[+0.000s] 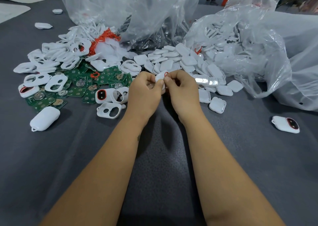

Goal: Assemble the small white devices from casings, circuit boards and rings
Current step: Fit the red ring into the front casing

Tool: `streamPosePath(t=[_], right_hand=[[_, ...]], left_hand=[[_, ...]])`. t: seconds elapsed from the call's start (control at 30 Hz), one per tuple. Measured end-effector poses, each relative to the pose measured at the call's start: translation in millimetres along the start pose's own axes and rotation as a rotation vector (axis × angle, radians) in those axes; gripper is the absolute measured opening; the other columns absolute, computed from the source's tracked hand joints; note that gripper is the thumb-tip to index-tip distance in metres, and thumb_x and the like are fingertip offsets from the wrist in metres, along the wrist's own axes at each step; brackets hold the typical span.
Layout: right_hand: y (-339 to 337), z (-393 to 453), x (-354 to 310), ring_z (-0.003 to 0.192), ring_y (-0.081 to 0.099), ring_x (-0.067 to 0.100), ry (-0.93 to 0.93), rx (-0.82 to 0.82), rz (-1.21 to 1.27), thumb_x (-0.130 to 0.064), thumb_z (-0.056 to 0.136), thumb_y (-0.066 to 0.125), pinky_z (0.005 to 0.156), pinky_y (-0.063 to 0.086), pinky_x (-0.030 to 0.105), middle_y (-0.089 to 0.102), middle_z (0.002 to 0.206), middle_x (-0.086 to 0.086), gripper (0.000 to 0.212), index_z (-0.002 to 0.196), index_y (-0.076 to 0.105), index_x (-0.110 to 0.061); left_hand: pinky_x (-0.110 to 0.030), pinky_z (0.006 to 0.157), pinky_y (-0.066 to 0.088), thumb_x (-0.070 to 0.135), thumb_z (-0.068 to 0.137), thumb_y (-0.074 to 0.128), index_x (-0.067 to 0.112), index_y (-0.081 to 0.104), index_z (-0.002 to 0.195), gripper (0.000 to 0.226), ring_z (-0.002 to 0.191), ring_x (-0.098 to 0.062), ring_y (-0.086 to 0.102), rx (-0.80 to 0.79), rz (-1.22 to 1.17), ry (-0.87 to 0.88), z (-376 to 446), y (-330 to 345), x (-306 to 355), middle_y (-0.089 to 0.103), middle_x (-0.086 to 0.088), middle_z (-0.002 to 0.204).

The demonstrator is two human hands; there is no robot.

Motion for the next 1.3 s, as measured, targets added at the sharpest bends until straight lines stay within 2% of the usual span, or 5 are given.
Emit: streamPosePath(t=[0.17, 0.57, 1.03, 1.17, 1.3], right_hand=[[2.9, -0.7, -1.1, 0.090, 0.053, 0.014, -0.112, -0.082, -0.124, -0.007, 0.095, 0.053, 0.083, 0.042, 0.021, 0.058, 0.097, 0.005, 0.008, 0.092, 0.059, -0.012], [-1.3, 3.6, -0.4, 0.081, 0.053, 0.004, -0.106, 0.060, 0.000, -0.010, 0.092, 0.060, 0.076, 0.042, 0.012, 0.061, 0.100, 0.003, 0.013, 0.104, 0.065, -0.014], [-4.9, 4.1, -0.7, 0.077, 0.061, 0.010, -0.024, 0.034, 0.035, -0.012, 0.094, 0.059, 0.079, 0.053, 0.033, 0.067, 0.083, -0.005, 0.012, 0.097, 0.070, -0.014], [-5.1, 1.1, -4.8, 0.076, 0.063, 0.027, -0.133, 0.082, 0.026, -0.008, 0.089, 0.063, 0.072, 0.051, 0.035, 0.064, 0.078, 0.004, 0.018, 0.082, 0.057, -0.023], [-3.2, -2.9, -4.4, 0.075, 0.057, 0.018, -0.336, 0.053, -0.231, -0.004, 0.090, 0.057, 0.071, 0.045, 0.030, 0.063, 0.086, 0.004, 0.008, 0.089, 0.061, -0.011]], left_hand=[[-0.045, 0.082, 0.059, 0.012, 0.084, 0.068, 0.018, 0.052, 0.072, 0.020, 0.065, -0.011, 0.066, 0.092, 0.037, -0.025, 2.2, -1.6, -2.4, 0.058, 0.003, 0.064], [-0.021, 0.063, 0.056, -0.004, 0.089, 0.062, 0.010, 0.052, 0.076, 0.022, 0.067, -0.011, 0.066, -0.045, -0.306, -0.059, 0.0, -5.1, 7.2, 0.064, 0.000, 0.066], [-0.014, 0.065, 0.052, -0.003, 0.096, 0.051, 0.006, 0.051, 0.086, 0.014, 0.068, -0.003, 0.069, -0.198, -0.325, -0.109, -3.9, -9.1, 13.6, 0.071, 0.006, 0.066], [-0.016, 0.070, 0.053, 0.000, 0.097, 0.051, 0.008, 0.054, 0.088, 0.012, 0.072, -0.003, 0.067, -0.235, -0.321, -0.119, -2.5, -12.9, 14.0, 0.071, 0.004, 0.074], [-0.019, 0.075, 0.054, 0.000, 0.097, 0.051, 0.008, 0.052, 0.089, 0.012, 0.077, -0.008, 0.065, -0.186, -0.291, -0.119, -1.6, -11.9, 12.3, 0.067, -0.005, 0.085]])
Point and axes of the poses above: each hand's wrist, its own z-axis towards the middle knuckle, its own y-axis out of the palm, x = y × z, the point moved 1 cm from there along z, towards the middle knuckle
